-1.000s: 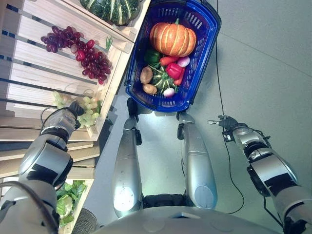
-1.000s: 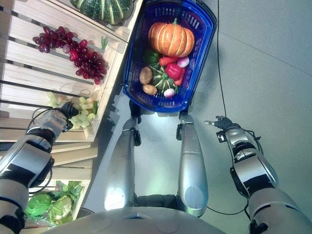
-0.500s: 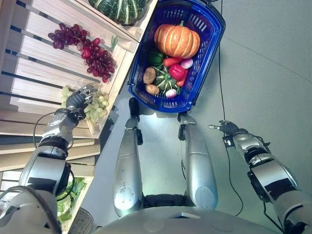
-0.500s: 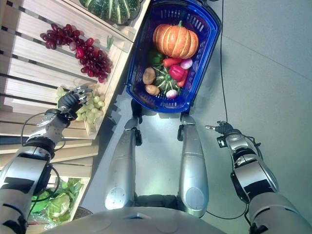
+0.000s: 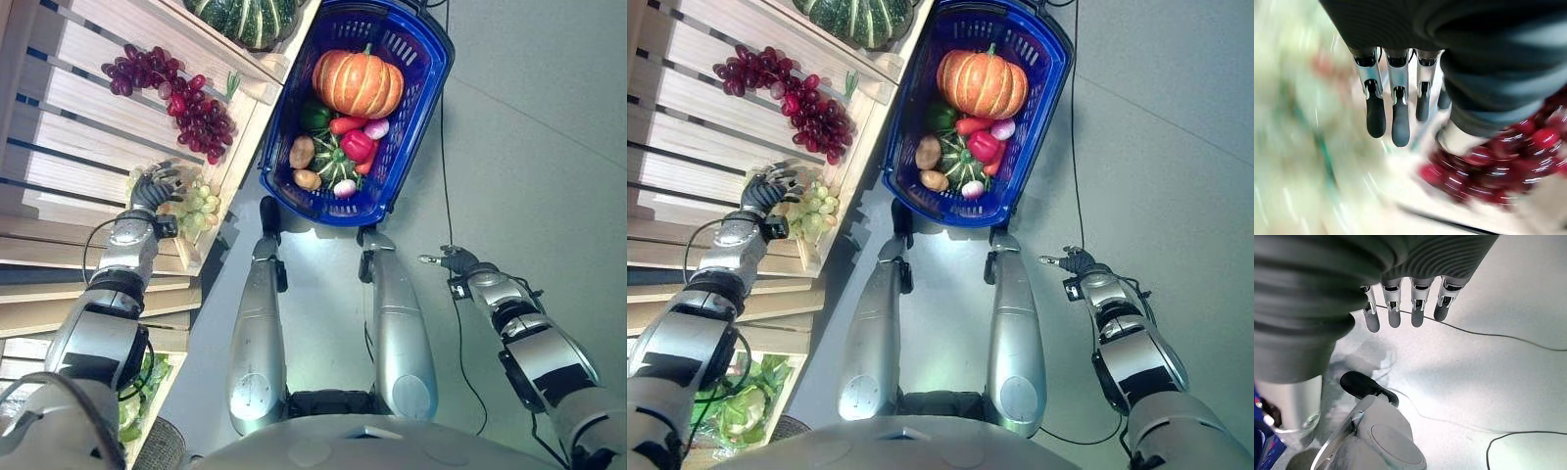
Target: Pick up fruits and vegetables into the basket
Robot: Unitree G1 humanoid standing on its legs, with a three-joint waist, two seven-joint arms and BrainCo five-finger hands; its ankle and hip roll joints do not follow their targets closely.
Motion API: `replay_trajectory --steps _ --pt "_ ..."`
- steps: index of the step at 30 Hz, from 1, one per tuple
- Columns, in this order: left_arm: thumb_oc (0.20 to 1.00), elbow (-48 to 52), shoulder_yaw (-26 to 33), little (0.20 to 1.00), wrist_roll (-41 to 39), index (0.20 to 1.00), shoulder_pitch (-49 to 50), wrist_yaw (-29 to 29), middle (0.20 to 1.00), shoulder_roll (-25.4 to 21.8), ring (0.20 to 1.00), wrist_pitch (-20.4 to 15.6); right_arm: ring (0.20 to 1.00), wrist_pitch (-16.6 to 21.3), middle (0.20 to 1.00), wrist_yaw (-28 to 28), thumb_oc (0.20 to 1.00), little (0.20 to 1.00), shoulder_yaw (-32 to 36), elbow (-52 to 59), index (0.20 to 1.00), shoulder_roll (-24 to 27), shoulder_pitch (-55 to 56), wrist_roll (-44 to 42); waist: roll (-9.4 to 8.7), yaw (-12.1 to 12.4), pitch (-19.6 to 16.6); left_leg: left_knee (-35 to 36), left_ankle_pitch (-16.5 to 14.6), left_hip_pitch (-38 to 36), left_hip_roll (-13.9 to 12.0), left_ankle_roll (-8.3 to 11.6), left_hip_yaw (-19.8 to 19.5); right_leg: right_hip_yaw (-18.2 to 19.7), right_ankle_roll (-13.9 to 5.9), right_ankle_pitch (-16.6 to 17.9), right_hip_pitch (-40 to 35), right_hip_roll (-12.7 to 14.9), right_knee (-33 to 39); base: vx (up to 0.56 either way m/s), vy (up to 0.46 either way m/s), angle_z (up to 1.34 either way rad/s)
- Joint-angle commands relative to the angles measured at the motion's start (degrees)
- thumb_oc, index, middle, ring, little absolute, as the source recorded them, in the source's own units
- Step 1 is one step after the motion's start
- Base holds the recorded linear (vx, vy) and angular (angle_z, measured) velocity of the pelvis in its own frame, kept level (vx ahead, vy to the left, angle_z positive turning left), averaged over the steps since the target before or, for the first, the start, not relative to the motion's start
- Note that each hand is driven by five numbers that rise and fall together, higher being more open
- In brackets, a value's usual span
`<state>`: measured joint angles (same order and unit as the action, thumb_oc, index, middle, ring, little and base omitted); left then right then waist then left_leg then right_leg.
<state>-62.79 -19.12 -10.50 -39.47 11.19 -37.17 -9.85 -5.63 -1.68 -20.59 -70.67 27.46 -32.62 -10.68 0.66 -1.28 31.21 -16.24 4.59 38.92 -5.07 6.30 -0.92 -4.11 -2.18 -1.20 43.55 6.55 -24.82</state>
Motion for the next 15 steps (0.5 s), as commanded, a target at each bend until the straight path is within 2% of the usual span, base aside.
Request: replay_trajectory --steps 1,3,5,9,15 --pt "1.0 -1.6 -4.5 1.0 20.9 1.0 -0.5 8.7 1.0 -3.5 1.0 3.6 1.0 -0.2 1.0 -0.3 1.0 1.0 -1.4 -0.4 1.0 2.5 3.6 -1.7 0.19 -0.1 -1.4 -3.5 -3.1 2.8 4.5 -4.02 1.2 -2.9 1.4 -2.8 -3.1 -3.6 1.3 0.0 0.0 0.0" --pt "1.0 -2.2 -9.3 1.0 26.1 1.0 -1.8 8.0 1.0 -4.1 1.0 6.5 1.0 0.3 1.0 -0.8 1.0 1.0 -1.5 -1.1 1.0 3.2 3.0 -1.5 0.34 -0.3 -1.4 -3.2 -2.9 2.8 4.4 -4.11 1.5 -2.9 1.31 -2.4 -3.0 -3.6 1.6 0.0 0.034 -0.01" --pt "1.0 -3.3 -12.0 1.0 29.3 1.0 -2.1 7.2 1.0 -3.9 1.0 7.3 1.0 0.6 1.0 -1.0 1.0 1.0 -1.6 -1.7 1.0 3.5 2.6 -1.5 0.52 -0.5 -1.4 -3.1 -2.9 2.8 4.4 -4.17 1.7 -3.0 1.31 -2.2 -3.0 -3.4 1.9 -0.01 0.035 -0.01" --pt "1.0 -5.0 -14.5 1.0 32.0 1.0 -2.3 10.1 1.0 -3.4 1.0 6.4 1.0 0.6 1.0 -0.8 1.0 1.0 -2.0 -2.1 1.0 3.6 1.8 -1.5 0.78 -0.7 -1.4 -3.1 -2.7 3.2 4.3 -4.05 2.0 -3.0 1.31 -2.0 -2.6 -3.1 2.1 0.0 0.018 -0.01" --pt "1.0 -6.2 -16.5 1.0 36.4 1.0 -2.3 7.7 1.0 -2.8 1.0 4.8 1.0 0.3 1.0 -0.3 1.0 1.0 -1.8 -2.2 1.0 3.3 1.2 -0.9 1.15 -0.7 -1.4 -2.7 -2.6 3.1 4.3 -3.94 2.3 -3.2 1.23 -1.9 -2.5 -3.0 2.3 0.0 0.0 0.0"
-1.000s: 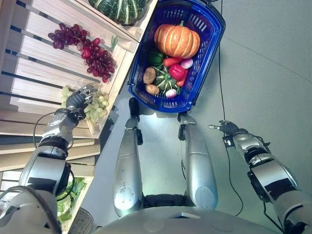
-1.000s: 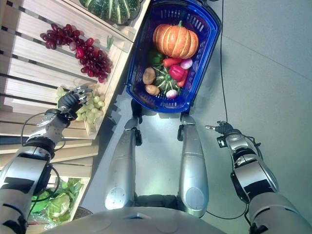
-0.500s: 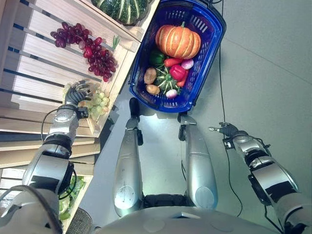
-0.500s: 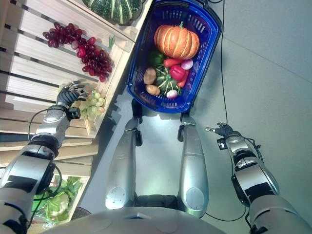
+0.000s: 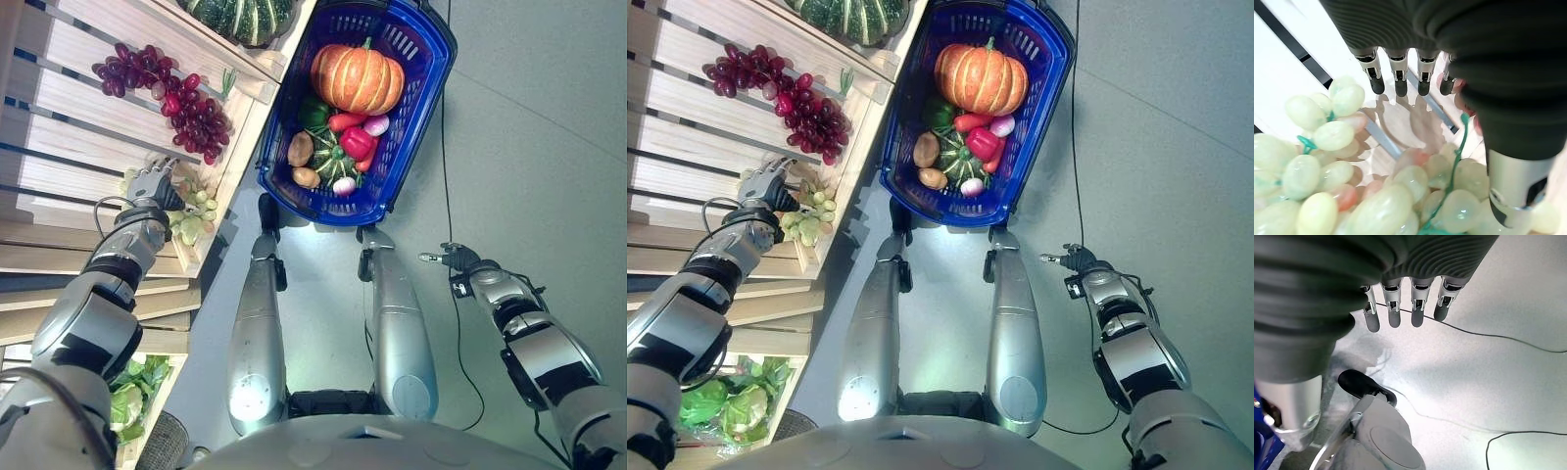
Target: Pick up fruits and vegetables into the basket
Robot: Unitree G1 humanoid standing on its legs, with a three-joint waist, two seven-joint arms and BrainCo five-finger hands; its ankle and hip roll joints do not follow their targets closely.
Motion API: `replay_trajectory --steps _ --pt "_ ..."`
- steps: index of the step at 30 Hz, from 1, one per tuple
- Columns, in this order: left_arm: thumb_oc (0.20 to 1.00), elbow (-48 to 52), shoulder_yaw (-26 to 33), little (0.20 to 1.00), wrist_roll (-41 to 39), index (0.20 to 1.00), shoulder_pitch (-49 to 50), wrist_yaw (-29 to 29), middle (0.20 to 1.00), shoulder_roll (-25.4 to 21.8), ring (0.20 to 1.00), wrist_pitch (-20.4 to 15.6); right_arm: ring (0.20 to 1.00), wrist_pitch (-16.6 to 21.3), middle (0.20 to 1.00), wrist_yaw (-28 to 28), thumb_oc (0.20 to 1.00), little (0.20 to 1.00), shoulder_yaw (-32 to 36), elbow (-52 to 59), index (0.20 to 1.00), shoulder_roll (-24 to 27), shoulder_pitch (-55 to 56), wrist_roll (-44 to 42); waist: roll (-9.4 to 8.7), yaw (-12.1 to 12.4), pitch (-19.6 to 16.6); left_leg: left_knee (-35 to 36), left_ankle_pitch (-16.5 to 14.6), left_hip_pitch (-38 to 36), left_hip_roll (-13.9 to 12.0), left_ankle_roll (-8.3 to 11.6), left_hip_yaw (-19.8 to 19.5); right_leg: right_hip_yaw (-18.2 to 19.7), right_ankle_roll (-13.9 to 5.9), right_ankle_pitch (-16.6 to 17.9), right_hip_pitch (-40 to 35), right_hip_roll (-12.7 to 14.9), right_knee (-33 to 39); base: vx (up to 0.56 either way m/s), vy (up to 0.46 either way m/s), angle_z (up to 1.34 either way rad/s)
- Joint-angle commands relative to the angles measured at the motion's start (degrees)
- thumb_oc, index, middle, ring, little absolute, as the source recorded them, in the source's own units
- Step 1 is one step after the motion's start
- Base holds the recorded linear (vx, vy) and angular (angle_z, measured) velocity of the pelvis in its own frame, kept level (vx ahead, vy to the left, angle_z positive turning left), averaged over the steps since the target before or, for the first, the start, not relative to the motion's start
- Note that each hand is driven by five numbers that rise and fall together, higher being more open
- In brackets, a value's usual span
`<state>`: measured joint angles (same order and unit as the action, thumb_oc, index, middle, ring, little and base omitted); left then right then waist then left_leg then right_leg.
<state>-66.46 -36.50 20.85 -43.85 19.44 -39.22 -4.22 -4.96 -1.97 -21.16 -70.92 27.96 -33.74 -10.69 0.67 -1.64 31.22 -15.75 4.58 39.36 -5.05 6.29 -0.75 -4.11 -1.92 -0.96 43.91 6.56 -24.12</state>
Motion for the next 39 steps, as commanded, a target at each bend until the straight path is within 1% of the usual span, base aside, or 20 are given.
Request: replay_trajectory --steps 1,3,5,7,10,14,18,20,22,27,29,39 --pt "1.0 -2.7 0.6 1.0 5.7 1.0 2.3 -0.9 1.0 -0.5 1.0 -1.1 1.0 -0.5 1.0 0.0 1.0 1.0 -1.2 -2.0 1.0 2.8 2.1 -0.8 1.21 -0.4 -1.4 -3.1 -2.5 2.7 4.3 -3.93 2.1 -3.1 0.96 -2.1 -2.7 -3.0 1.6 0.0 0.0 0.0" --pt "1.0 -3.1 -0.3 1.0 7.7 1.0 2.3 -3.0 1.0 -0.3 1.0 -1.4 1.0 -0.6 1.0 -0.2 1.0 1.0 -1.2 -2.0 1.0 3.0 1.7 -0.6 1.25 -0.4 -1.4 -3.0 -2.5 2.7 4.3 -3.92 2.2 -3.2 0.97 -2.0 -2.8 -3.0 1.7 0.0 0.0 0.0" --pt "1.0 -3.5 -1.4 1.0 8.2 1.0 2.4 -4.8 1.0 0.1 1.0 -1.2 1.0 -1.0 1.0 -0.4 1.0 1.0 -1.2 -2.1 1.0 3.0 1.1 -0.4 1.27 -0.4 -1.4 -2.9 -2.4 2.7 4.3 -3.88 2.2 -3.2 0.91 -1.9 -2.8 -3.0 1.8 0.0 0.0 0.0" --pt "1.0 -3.5 -1.9 1.0 7.7 1.0 2.4 -5.4 1.0 0.2 1.0 -1.1 1.0 -1.1 1.0 -0.3 1.0 1.0 -1.3 -2.2 1.0 2.9 0.9 -0.5 1.25 -0.5 -1.4 -2.9 -2.4 2.7 4.3 -3.87 2.2 -3.1 0.87 -1.9 -2.7 -3.0 1.9 0.0 0.0 0.0" --pt "1.0 -4.0 -2.9 1.0 8.1 1.0 2.3 -9.3 1.0 0.5 1.0 -0.8 1.0 -1.1 1.0 -0.4 1.0 1.0 -1.4 -2.4 1.0 2.9 0.8 -0.2 1.1 -0.7 -1.4 -2.9 -2.5 2.7 4.2 -3.83 2.3 -3.0 0.81 -1.9 -2.7 -3.1 1.9 0.0 0.0 0.0" --pt "1.0 -3.9 -3.5 1.0 6.7 1.0 2.7 -13.1 1.0 0.8 1.0 -2.1 1.0 -1.0 1.0 -0.2 1.0 1.0 -1.3 -2.4 1.0 2.7 0.8 -0.1 1.02 -0.8 -1.4 -3.1 -2.5 2.8 4.1 -3.94 2.4 -3.0 0.78 -1.8 -2.7 -3.1 1.9 0.0 0.0 0.0" --pt "1.0 -4.2 -4.2 1.0 7.7 1.0 2.9 -15.9 1.0 1.0 1.0 -2.1 1.0 -0.8 1.0 -0.2 1.0 1.0 -1.1 -2.6 1.0 2.6 0.7 0.4 1.08 -1.0 -1.4 -3.3 -2.7 2.8 4.2 -3.84 2.4 -2.9 0.75 -1.8 -2.7 -3.0 2.0 0.0 0.0 0.0" --pt "1.0 -4.0 -4.6 1.0 8.8 1.0 2.7 -18.2 1.0 1.1 1.0 -1.4 1.0 -1.0 1.0 -0.3 1.0 1.0 -1.3 -2.6 1.0 2.6 0.2 0.5 1.06 -1.0 -1.4 -3.5 -2.7 3.0 4.1 -3.84 2.5 -2.9 0.74 -1.8 -2.6 -3.0 1.9 0.0 0.0 0.0" --pt "1.0 -4.3 -5.1 1.0 10.0 1.0 2.7 -18.7 1.0 1.1 1.0 -1.4 1.0 -0.9 1.0 -0.6 1.0 1.0 -1.4 -2.9 1.0 2.7 -0.2 0.6 1.01 -1.1 -1.4 -3.7 -2.7 3.4 4.0 -3.85 2.5 -2.9 0.74 -1.8 -2.2 -3.0 1.7 0.0 0.0 0.0" --pt "1.0 -4.6 -6.7 1.0 12.6 1.0 2.1 -20.1 1.0 1.5 1.0 0.6 1.0 -1.2 1.0 -0.4 1.0 1.0 -1.7 -2.8 1.0 2.3 -0.6 0.7 0.68 -1.2 -1.4 -3.7 -2.7 3.9 4.0 -3.84 2.4 -2.9 0.75 -1.8 -1.8 -3.2 1.7 0.0 0.0 0.0" --pt "1.0 -5.3 -7.3 1.0 14.9 1.0 2.0 -20.5 1.0 1.6 1.0 1.4 1.0 -1.2 1.0 -0.2 1.0 1.0 -2.0 -2.9 1.0 2.2 -0.8 0.5 0.4 -1.2 -1.4 -3.6 -2.6 4.1 3.9 -3.86 2.4 -2.9 0.77 -1.7 -1.7 -3.2 1.9 0.0 0.0 0.0" --pt "1.0 -8.5 -7.3 1.0 22.3 1.0 1.9 -20.4 1.0 2.5 1.0 4.8 1.0 -1.0 1.0 -0.5 1.0 1.0 -2.4 -3.0 1.0 1.6 -1.1 0.3 -0.94 -1.3 -1.4 -3.4 -2.5 4.7 3.7 -3.79 2.3 -2.9 0.72 -1.6 -1.1 -3.5 1.9 0.0 0.0 0.0"
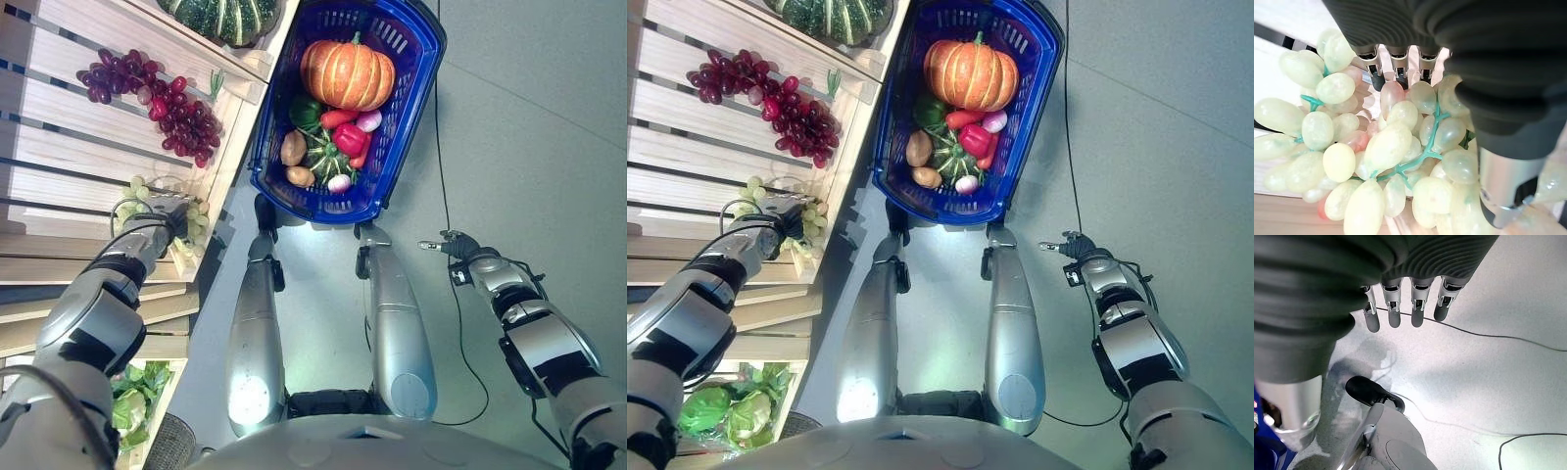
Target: Pick up fruits and vegetables into the basket
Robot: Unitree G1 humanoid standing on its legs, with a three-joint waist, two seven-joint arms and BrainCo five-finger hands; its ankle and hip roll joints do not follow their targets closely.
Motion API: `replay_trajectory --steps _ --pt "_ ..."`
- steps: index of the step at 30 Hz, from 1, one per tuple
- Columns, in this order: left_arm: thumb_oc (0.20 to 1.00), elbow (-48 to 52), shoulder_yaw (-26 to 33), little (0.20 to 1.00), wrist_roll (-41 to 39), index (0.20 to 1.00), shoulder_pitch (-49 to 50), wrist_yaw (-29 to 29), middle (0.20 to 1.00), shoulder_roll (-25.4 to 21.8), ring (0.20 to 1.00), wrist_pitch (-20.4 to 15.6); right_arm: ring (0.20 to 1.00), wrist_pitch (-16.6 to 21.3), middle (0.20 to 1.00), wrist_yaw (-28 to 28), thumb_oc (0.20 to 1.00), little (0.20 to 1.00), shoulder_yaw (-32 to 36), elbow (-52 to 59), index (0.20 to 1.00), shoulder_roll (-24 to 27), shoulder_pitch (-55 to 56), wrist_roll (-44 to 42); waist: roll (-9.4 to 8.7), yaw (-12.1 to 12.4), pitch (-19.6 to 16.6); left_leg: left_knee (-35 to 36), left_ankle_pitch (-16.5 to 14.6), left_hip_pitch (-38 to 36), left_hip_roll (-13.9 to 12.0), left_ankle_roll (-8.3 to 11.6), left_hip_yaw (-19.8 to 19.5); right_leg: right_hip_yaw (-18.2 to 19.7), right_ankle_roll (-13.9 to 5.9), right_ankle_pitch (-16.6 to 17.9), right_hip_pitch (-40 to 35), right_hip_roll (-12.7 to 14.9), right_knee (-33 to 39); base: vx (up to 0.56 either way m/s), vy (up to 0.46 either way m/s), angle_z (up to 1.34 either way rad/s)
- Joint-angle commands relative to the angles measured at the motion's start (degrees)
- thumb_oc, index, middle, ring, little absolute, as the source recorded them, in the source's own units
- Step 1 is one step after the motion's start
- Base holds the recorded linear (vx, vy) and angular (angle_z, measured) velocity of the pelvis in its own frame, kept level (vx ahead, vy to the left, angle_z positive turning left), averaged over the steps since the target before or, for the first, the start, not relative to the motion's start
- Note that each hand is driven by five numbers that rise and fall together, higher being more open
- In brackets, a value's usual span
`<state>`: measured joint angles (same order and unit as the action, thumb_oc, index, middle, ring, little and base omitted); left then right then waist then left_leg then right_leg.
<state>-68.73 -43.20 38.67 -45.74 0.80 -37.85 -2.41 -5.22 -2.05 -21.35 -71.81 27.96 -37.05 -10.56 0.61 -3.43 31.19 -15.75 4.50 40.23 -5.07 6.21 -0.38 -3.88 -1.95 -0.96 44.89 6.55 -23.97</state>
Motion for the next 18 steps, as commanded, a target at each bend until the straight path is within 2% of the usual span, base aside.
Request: replay_trajectory --steps 1,3,4,5,12,18 --pt "1.0 -6.7 -0.9 1.0 4.6 1.0 3.7 -2.4 1.0 1.4 1.0 3.5 1.0 -0.7 1.0 -0.4 1.0 1.0 -2.2 -2.2 1.0 1.3 2.0 0.2 -1.08 0.5 -1.4 -3.3 -2.4 3.8 3.7 -3.7 1.9 -3.1 0.74 -1.5 -2.0 -3.6 1.8 0.0 0.0 0.0" --pt "1.0 -7.3 -0.6 1.0 5.9 1.0 3.6 -3.8 1.0 1.5 1.0 4.1 1.0 -1.0 1.0 -0.4 1.0 1.0 -2.3 -2.1 1.0 1.1 1.6 0.1 -1.26 0.5 -1.4 -3.3 -2.4 3.9 3.8 -3.71 1.8 -3.1 0.76 -1.5 -1.9 -3.6 1.8 0.0 0.0 0.0" --pt "0.36 -7.4 -0.6 0.36 6.0 0.36 3.6 -4.9 0.36 1.5 0.36 4.1 1.0 -1.1 1.0 -0.4 1.0 1.0 -2.4 -2.1 1.0 1.1 1.6 0.0 -1.34 0.5 -1.4 -3.3 -2.4 3.9 3.8 -3.68 1.8 -3.1 0.76 -1.5 -1.9 -3.7 1.8 0.0 0.0 0.0" --pt "0.2 -7.7 -0.7 0.2 6.2 0.2 3.4 -6.1 0.2 1.6 0.2 4.3 1.0 -1.3 1.0 -0.2 1.0 1.0 -2.6 -1.8 1.0 0.9 1.6 -0.1 -1.5 0.4 -1.4 -3.3 -2.4 3.9 3.7 -3.65 1.8 -3.1 0.75 -1.4 -1.9 -3.6 1.8 0.0 0.0 0.0" --pt "0.2 -8.5 -1.2 0.2 4.4 0.2 3.5 -11.5 0.2 2.6 0.2 5.2 1.0 -1.5 1.0 -0.1 1.0 1.0 -2.7 -1.8 1.0 0.5 1.1 -0.4 -1.79 0.3 -1.4 -3.4 -2.6 3.8 3.7 -3.63 1.8 -3.0 0.69 -1.5 -2.1 -3.7 1.9 0.0 0.0 0.0" --pt "0.2 -8.9 -1.1 0.2 4.0 0.2 3.6 -13.3 0.2 3.1 0.2 6.3 1.0 -1.4 1.0 -0.3 1.0 1.0 -2.8 -1.9 1.0 0.4 0.9 -0.6 -1.97 0.3 -1.4 -3.8 -2.8 4.1 3.8 -3.59 1.7 -3.0 0.74 -1.5 -1.9 -3.7 1.8 0.0 0.0 0.0"
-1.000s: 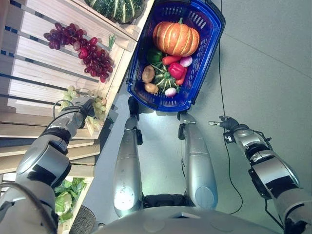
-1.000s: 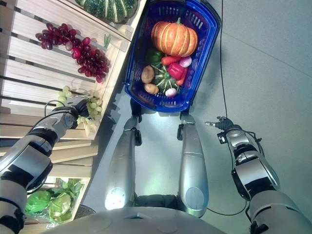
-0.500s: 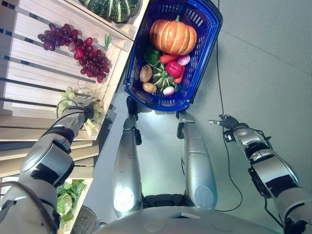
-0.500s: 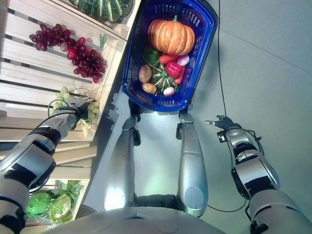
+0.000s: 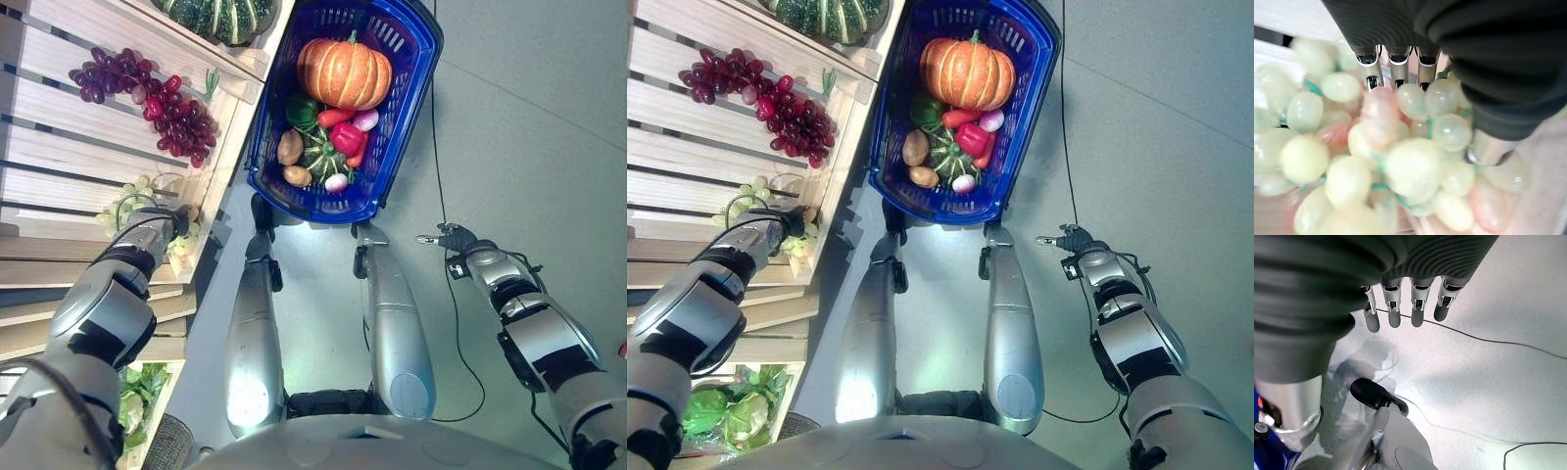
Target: Pick up fruits and vegetables into the basket
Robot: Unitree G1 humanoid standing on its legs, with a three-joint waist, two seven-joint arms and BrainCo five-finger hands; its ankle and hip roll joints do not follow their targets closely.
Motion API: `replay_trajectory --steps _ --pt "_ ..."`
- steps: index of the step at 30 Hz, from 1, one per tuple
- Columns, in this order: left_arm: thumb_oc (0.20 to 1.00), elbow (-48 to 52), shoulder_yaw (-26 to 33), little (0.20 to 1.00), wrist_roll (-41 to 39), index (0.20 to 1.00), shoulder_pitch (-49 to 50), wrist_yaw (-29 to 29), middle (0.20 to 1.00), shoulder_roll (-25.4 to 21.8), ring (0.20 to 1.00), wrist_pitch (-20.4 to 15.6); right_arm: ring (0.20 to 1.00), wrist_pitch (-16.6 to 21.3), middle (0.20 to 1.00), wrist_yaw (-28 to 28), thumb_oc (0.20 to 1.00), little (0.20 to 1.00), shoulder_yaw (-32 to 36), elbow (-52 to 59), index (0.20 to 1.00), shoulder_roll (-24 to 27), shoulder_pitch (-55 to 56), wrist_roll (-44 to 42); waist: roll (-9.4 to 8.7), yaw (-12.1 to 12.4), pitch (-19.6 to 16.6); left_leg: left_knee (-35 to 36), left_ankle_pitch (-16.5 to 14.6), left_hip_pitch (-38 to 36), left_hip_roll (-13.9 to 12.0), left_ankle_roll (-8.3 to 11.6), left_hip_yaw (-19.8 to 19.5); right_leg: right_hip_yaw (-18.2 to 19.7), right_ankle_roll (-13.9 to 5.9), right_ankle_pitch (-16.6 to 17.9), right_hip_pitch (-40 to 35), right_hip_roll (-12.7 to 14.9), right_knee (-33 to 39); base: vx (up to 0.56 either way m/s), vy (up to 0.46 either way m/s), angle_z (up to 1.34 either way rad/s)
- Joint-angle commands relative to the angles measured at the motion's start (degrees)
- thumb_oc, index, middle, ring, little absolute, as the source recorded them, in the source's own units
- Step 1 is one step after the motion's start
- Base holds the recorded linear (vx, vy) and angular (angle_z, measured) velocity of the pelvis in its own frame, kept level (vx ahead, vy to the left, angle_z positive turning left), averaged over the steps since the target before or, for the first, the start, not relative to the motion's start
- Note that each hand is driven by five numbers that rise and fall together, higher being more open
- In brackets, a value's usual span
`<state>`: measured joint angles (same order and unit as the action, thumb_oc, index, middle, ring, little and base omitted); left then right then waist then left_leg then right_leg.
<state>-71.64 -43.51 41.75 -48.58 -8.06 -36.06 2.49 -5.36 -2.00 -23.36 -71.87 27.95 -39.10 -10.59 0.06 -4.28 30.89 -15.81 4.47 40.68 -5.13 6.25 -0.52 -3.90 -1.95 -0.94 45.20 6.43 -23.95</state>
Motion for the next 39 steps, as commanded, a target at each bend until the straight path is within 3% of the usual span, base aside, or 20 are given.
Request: replay_trajectory --steps 1,9,12,16,20,23,24,29,34,39 --pt "0.2 -6.0 -0.8 0.2 0.7 0.2 6.4 -4.7 0.2 1.3 0.2 1.4 1.0 -1.4 1.0 -0.4 1.0 1.0 -0.8 -1.9 1.0 0.4 2.9 -0.6 -1.41 1.1 -1.1 -3.7 -2.8 3.5 3.8 -3.61 1.8 -2.9 0.74 -1.5 -2.3 -3.6 1.8 0.0 0.0 0.0" --pt "0.2 -6.2 -0.4 0.2 -0.7 0.2 6.3 -5.7 0.2 1.7 0.2 2.2 1.0 -1.5 1.0 -0.1 1.0 1.0 -1.0 -2.2 1.0 0.1 2.7 -0.6 -1.23 1.0 -1.1 -3.5 -2.8 3.2 3.9 -3.49 1.9 -2.8 0.78 -1.6 -2.7 -3.6 2.1 0.0 0.0 0.0" --pt "0.2 -6.2 0.8 0.2 -6.5 0.2 6.5 -5.0 0.2 1.8 0.2 2.8 1.0 -1.4 1.0 -0.2 1.0 1.0 -0.9 -2.2 1.0 0.3 2.6 -0.6 -1.05 1.1 -1.1 -3.6 -2.8 3.1 4.0 -3.5 1.9 -2.8 0.84 -1.6 -2.8 -3.6 2.1 0.0 0.0 0.0" --pt "0.2 -6.0 5.0 0.2 -20.2 0.2 6.6 -1.7 0.2 2.0 0.2 2.7 1.0 -1.4 1.0 -0.3 1.0 1.0 -0.9 -2.2 1.0 0.5 2.6 -0.8 -0.96 1.3 -1.1 -3.4 -2.7 2.8 4.0 -3.51 1.8 -2.6 0.91 -1.6 -3.1 -3.7 2.3 0.0 0.0 0.0" --pt "0.2 -5.4 15.0 0.2 -43.4 0.2 6.3 0.0 0.2 1.8 0.2 -1.9 1.0 -0.7 1.0 0.2 1.0 1.0 -0.1 -2.0 1.0 0.7 3.6 -0.7 -0.4 1.8 -1.1 -3.2 -2.6 2.1 4.1 -3.5 1.7 -2.6 1.03 -1.8 -3.8 -3.8 2.3 0.0 0.0 0.0" --pt "0.2 -4.4 20.2 0.2 -55.9 0.2 6.6 -1.4 0.2 1.1 0.2 -5.3 1.0 -0.5 1.0 0.6 1.0 1.0 0.7 -1.5 1.0 0.9 4.4 -0.9 0.0 1.9 -1.1 -2.9 -2.6 1.4 4.3 -3.52 1.5 -2.6 1.04 -2.2 -4.5 -3.8 2.2 0.0 0.0 0.0" --pt "0.2 -2.1 23.8 0.2 -64.5 0.2 7.4 -2.6 0.2 0.3 0.2 -6.5 1.0 -0.3 1.0 1.1 1.0 1.0 1.2 -0.7 1.0 1.0 5.2 -0.7 0.35 2.1 -1.1 -2.7 -2.6 0.9 4.4 -3.51 1.4 -2.7 1.01 -2.4 -4.9 -3.7 2.3 0.0 0.0 0.0" --pt "0.2 6.0 32.2 0.2 -85.3 0.2 11.4 -5.8 0.2 -0.3 0.2 -9.2 1.0 0.6 1.0 2.6 1.0 1.0 3.1 0.8 1.0 0.9 7.4 0.1 1.51 3.1 -1.1 -1.6 -2.9 -0.9 5.0 -3.64 1.2 -3.5 0.94 -3.0 -6.4 -3.1 2.4 0.0 -0.007 0.02" --pt "0.2 13.2 37.7 0.2 -100.8 0.2 13.3 -8.2 0.2 0.5 0.2 -11.7 1.0 2.0 1.0 2.9 1.0 1.0 4.2 1.5 1.0 0.8 8.3 0.9 2.1 4.0 -1.1 -1.3 -3.3 -2.2 5.5 -3.86 0.8 -4.3 1.13 -3.8 -7.6 -2.7 1.9 0.02 -0.015 0.07" --pt "0.2 17.1 40.2 0.2 -109.4 0.2 13.8 -10.4 0.2 1.4 0.2 -14.2 1.0 3.0 1.0 3.6 1.0 1.0 4.2 3.0 1.0 0.3 8.2 0.7 2.01 4.4 -1.1 -1.6 -3.6 -2.8 5.8 -4.0 0.4 -4.8 1.35 -4.3 -8.3 -2.5 1.5 0.01 -0.01 0.02"
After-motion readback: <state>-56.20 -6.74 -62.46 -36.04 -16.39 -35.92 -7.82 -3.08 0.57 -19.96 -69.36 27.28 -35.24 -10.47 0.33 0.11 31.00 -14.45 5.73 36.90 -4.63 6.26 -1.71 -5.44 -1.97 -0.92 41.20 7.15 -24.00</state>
